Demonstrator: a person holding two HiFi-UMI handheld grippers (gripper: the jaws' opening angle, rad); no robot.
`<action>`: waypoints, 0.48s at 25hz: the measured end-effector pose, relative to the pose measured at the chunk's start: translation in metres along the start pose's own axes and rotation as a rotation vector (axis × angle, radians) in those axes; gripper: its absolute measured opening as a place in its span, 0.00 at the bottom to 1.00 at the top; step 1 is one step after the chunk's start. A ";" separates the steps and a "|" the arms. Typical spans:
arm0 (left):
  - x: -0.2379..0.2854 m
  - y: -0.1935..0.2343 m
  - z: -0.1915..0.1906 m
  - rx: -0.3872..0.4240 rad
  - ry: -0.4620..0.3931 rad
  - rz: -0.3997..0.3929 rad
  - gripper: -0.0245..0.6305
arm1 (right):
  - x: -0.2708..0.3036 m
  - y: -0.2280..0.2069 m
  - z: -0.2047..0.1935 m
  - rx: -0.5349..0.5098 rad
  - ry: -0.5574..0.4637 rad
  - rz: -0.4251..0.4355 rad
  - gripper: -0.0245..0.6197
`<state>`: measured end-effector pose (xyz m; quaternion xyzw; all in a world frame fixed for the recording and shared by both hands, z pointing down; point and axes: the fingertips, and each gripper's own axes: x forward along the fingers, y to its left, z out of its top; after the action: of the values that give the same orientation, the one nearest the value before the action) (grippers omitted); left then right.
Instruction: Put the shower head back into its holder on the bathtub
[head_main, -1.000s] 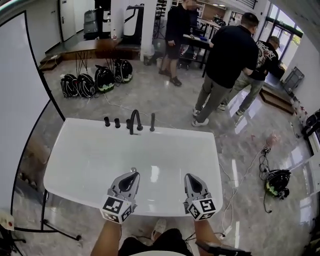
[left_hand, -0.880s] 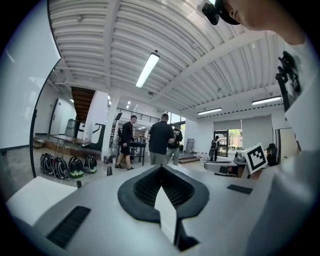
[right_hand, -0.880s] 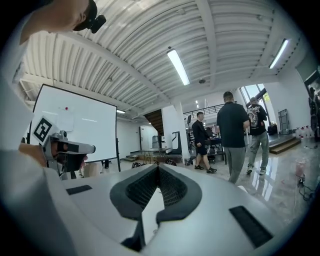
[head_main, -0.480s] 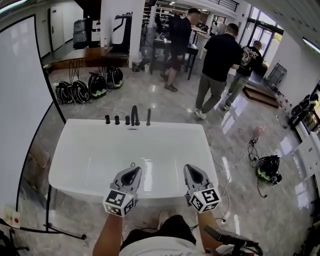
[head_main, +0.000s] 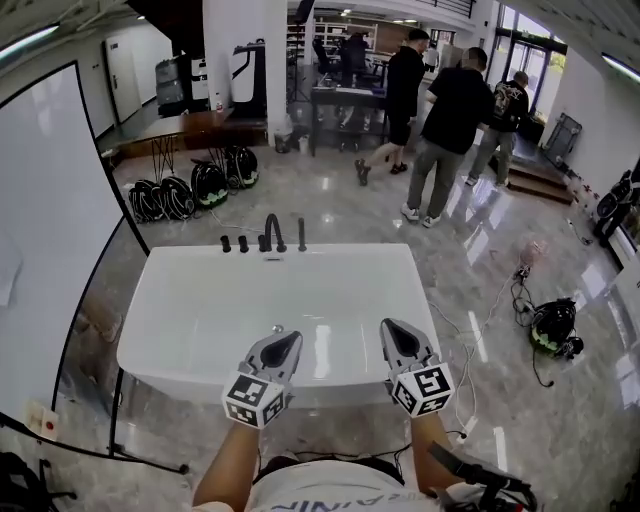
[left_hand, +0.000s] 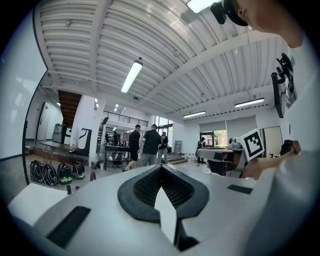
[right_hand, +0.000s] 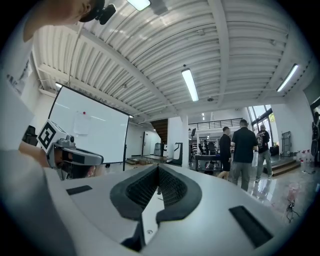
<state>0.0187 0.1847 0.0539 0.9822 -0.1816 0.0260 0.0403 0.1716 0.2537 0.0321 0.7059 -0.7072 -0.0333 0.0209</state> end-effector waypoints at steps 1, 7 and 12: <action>0.010 -0.012 -0.001 -0.003 -0.001 -0.003 0.07 | -0.012 -0.012 -0.003 -0.009 0.007 -0.005 0.05; 0.067 -0.093 0.001 0.009 -0.010 -0.034 0.07 | -0.083 -0.100 -0.019 -0.013 0.036 -0.049 0.05; 0.087 -0.119 0.000 0.011 -0.007 -0.038 0.07 | -0.099 -0.126 -0.020 -0.020 0.043 -0.038 0.05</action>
<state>0.1424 0.2646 0.0509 0.9857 -0.1631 0.0228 0.0349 0.2991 0.3518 0.0437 0.7195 -0.6927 -0.0256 0.0427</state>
